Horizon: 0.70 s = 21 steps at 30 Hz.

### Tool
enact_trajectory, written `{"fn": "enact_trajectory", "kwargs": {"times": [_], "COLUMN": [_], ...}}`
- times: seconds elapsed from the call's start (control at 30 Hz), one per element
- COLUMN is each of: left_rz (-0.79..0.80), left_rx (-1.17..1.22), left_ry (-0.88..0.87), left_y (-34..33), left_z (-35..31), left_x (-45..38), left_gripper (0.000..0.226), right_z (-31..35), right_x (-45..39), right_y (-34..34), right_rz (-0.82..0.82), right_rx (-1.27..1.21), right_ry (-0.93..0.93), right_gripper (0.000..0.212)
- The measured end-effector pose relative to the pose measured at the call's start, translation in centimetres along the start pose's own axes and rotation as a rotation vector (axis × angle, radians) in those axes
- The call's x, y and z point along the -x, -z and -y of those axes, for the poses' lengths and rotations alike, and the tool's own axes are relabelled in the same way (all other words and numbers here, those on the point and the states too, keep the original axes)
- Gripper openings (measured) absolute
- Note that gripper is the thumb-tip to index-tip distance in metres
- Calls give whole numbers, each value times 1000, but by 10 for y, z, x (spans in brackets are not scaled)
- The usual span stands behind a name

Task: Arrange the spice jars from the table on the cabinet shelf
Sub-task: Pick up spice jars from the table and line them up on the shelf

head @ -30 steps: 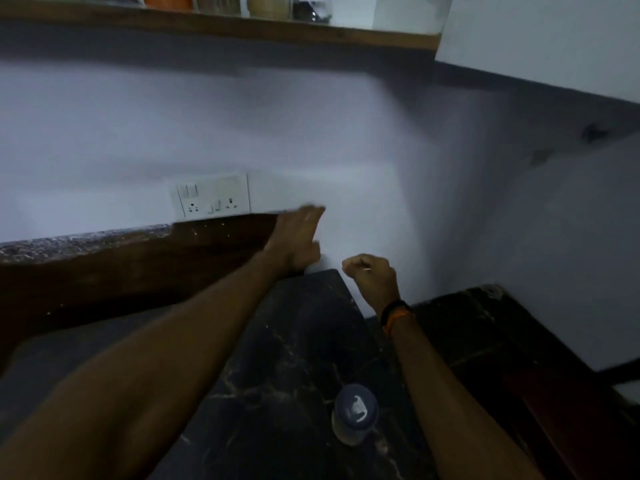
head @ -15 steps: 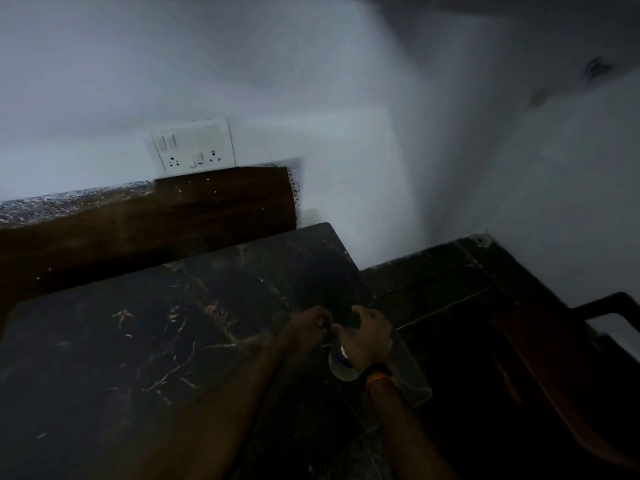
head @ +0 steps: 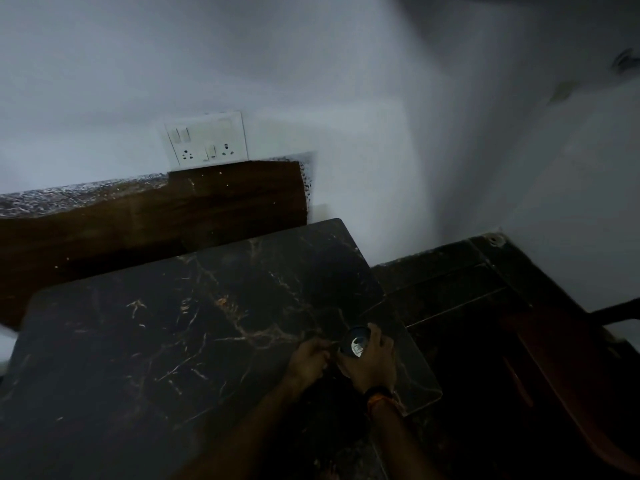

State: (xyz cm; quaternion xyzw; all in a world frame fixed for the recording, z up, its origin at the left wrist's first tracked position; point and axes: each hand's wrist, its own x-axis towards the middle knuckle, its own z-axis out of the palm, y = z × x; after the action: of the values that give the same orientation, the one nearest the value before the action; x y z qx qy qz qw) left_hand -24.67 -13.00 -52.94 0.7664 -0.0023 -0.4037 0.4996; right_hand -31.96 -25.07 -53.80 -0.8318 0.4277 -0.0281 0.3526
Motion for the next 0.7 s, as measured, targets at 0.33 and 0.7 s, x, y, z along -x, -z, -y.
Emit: {"fn": "enact_trajectory", "kwargs": {"times": [0.33, 0.7], "left_rz": [218, 593], "left_rx": [956, 1182], "left_ry": [328, -124], "left_y": [10, 37], "left_z": [-9, -76], "left_x": [9, 40], "left_gripper": [58, 64], "right_z": [33, 89], "right_x": [-21, -26], "right_y": [62, 120], "right_rz": [350, 421], "right_rx": [-605, -837], "right_ry": [229, 508], "right_gripper": [89, 81]}}
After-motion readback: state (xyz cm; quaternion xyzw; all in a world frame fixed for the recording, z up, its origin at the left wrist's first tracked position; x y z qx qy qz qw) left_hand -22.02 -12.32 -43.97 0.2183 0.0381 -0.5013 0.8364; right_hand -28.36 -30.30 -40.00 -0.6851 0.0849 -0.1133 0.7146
